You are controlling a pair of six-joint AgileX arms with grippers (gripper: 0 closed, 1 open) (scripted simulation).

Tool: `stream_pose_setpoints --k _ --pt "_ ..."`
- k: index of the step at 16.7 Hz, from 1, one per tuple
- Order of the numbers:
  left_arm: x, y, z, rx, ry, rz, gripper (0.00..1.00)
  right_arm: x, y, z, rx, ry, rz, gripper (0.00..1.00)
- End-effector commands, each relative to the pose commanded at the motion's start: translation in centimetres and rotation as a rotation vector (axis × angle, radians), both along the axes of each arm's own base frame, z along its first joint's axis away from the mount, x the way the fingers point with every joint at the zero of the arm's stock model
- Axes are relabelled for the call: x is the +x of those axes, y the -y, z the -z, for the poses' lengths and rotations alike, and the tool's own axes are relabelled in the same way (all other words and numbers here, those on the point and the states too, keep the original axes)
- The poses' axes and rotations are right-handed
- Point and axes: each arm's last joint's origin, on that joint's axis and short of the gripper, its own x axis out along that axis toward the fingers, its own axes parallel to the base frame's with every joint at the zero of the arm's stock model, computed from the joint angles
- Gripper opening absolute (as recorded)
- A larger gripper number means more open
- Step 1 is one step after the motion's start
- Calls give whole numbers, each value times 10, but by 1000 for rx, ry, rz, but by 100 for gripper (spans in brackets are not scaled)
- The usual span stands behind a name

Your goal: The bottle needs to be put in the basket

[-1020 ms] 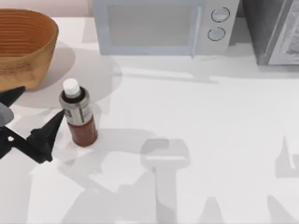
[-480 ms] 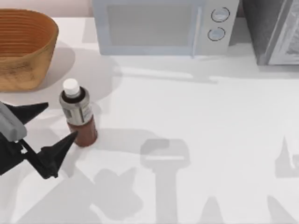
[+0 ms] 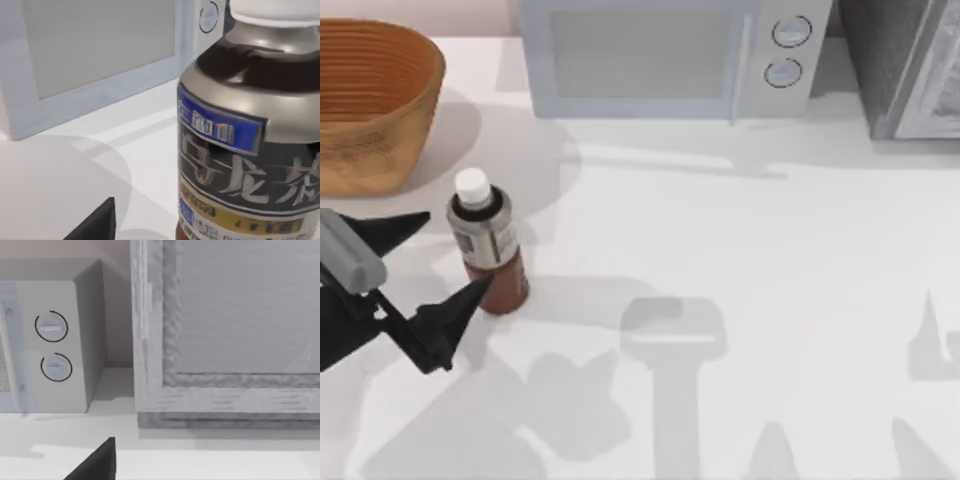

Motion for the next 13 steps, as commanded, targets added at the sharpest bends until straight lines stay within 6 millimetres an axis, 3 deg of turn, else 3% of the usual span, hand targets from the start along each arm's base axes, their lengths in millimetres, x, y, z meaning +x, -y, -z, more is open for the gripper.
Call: stream_pose_setpoints --k 6,11,13 --pt "36 37 6 0 1 0 100 0 0 0 0 0 0 100" --pt "40 43 7 0 1 -1 100 0 0 0 0 0 0 100" --pt "40 43 7 0 1 -1 85 0 0 0 0 0 0 100"
